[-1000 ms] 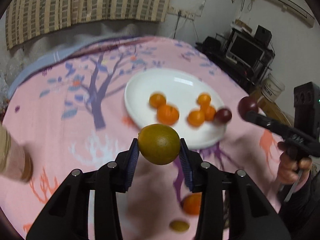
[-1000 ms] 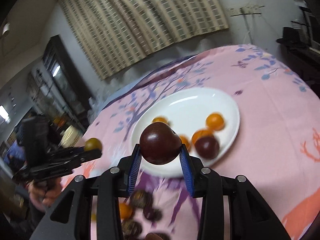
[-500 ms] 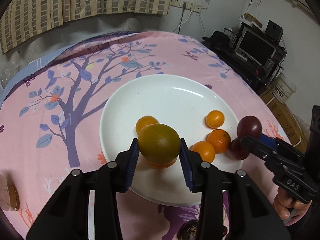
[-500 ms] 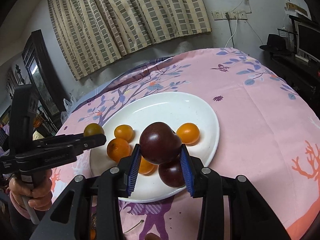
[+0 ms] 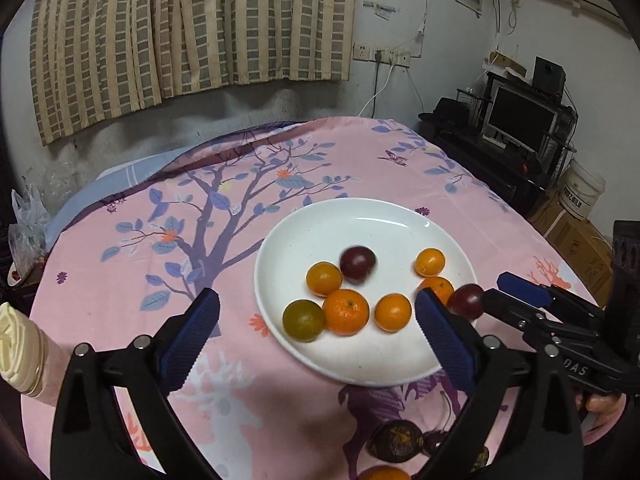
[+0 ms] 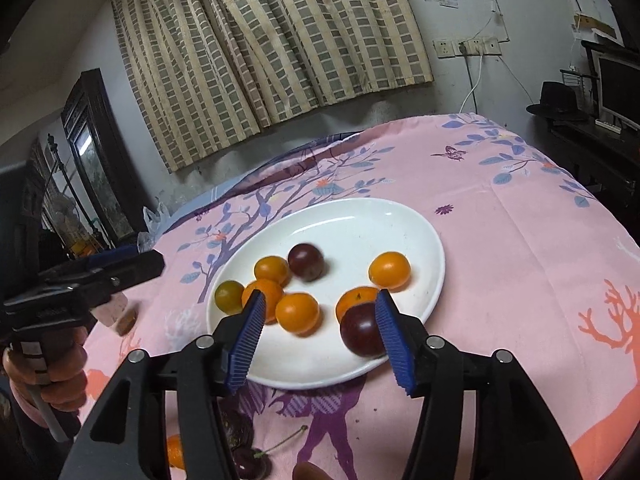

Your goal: Organize fruits

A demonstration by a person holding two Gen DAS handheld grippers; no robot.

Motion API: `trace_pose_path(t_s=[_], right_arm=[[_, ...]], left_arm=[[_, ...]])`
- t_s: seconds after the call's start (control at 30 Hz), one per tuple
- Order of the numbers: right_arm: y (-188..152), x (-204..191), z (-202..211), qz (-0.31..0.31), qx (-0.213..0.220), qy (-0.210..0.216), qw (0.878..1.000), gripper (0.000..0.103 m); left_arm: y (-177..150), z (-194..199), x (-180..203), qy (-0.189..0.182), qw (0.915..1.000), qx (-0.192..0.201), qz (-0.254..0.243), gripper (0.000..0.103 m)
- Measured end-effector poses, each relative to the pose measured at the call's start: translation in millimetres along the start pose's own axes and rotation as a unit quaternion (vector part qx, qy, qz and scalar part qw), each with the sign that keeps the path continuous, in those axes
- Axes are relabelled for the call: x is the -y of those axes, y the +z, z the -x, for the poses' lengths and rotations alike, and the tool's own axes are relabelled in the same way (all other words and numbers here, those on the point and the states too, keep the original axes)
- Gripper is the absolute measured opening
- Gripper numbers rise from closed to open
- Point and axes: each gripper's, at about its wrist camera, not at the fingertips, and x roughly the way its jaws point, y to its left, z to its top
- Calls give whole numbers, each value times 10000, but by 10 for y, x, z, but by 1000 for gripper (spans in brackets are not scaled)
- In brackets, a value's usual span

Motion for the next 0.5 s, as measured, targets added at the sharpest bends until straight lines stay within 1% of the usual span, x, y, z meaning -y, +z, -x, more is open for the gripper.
trace_pose_path(t_s=[0.17, 0.3, 0.37, 0.4, 0.5], right_arm=[[-125, -153, 72, 472, 18, -142, 9988, 60], [-232, -295, 140, 858, 30, -163, 9962, 61], [-326, -378, 177, 1103, 26, -210, 9937, 61], [-377, -412, 195, 1196, -4, -230, 9926, 61], [-542, -493, 292, 1313, -175, -67, 9912, 62]], left_arm=[[-272, 123, -91, 184, 9998, -55, -82, 98], [-604, 241, -323, 321, 9994, -119, 52, 98], [-760, 314, -455, 434, 9988, -106, 190, 98], [-853, 343, -554, 484, 9981, -157, 334, 98], [-1048, 404, -800, 497, 9953, -337, 758, 98]])
